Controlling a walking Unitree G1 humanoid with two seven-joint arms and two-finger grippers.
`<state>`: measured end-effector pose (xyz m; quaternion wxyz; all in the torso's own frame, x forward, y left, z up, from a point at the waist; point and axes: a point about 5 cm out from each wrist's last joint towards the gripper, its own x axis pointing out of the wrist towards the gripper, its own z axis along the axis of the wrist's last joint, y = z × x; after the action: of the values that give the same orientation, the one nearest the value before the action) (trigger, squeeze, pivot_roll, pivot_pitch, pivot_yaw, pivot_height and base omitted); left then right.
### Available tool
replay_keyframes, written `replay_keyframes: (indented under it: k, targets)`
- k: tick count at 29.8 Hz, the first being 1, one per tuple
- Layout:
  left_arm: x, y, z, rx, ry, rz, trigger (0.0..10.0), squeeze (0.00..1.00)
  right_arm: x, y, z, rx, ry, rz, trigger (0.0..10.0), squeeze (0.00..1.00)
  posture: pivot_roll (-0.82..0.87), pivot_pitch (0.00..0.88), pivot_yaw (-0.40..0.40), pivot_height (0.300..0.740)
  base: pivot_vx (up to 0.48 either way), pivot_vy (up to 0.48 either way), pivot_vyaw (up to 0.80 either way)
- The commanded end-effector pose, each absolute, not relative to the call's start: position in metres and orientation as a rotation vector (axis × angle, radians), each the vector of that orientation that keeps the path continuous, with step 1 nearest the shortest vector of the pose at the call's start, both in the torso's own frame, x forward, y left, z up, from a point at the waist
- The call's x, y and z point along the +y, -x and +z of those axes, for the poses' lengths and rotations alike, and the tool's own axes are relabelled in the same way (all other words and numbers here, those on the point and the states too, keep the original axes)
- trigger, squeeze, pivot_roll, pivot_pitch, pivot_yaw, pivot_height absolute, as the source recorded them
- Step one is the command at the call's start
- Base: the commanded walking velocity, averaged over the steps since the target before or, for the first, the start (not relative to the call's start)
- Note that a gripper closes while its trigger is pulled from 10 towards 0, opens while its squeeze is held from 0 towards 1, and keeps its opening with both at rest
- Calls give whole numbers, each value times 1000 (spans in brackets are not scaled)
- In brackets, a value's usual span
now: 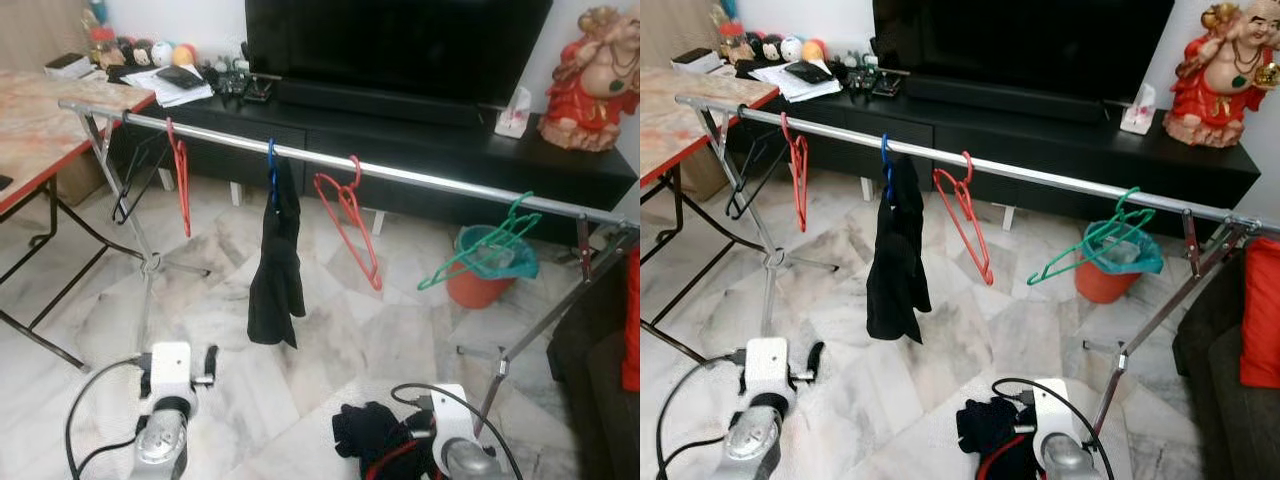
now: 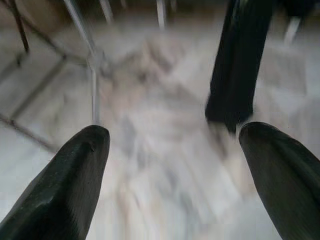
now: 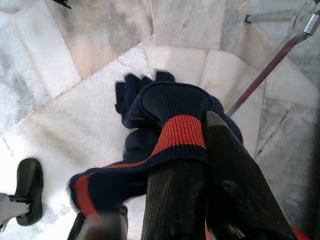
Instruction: Hang hanger
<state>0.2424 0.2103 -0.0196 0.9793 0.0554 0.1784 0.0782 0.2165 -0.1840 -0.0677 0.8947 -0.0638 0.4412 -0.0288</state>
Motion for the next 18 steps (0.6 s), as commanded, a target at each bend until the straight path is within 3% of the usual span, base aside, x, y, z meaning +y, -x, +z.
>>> replay_keyframes:
  k: [1, 10, 18]
  targets:
    - [211, -241, -22, 376, -92, 175, 10000, 0, -185, -220, -65, 901, 137, -59, 10000, 0, 48, 0, -61, 740, 0, 480, 0]
    - [218, -247, -5, 260, -130, 207, 10000, 0, -184, -217, -67, 915, 148, -41, 10000, 0, 57, 0, -68, 740, 0, 371, 0]
    - [215, -265, 23, 122, -146, 209, 10000, 0, -178, -209, -73, 952, 186, 10, 10000, 0, 60, 0, -70, 740, 0, 0, 0]
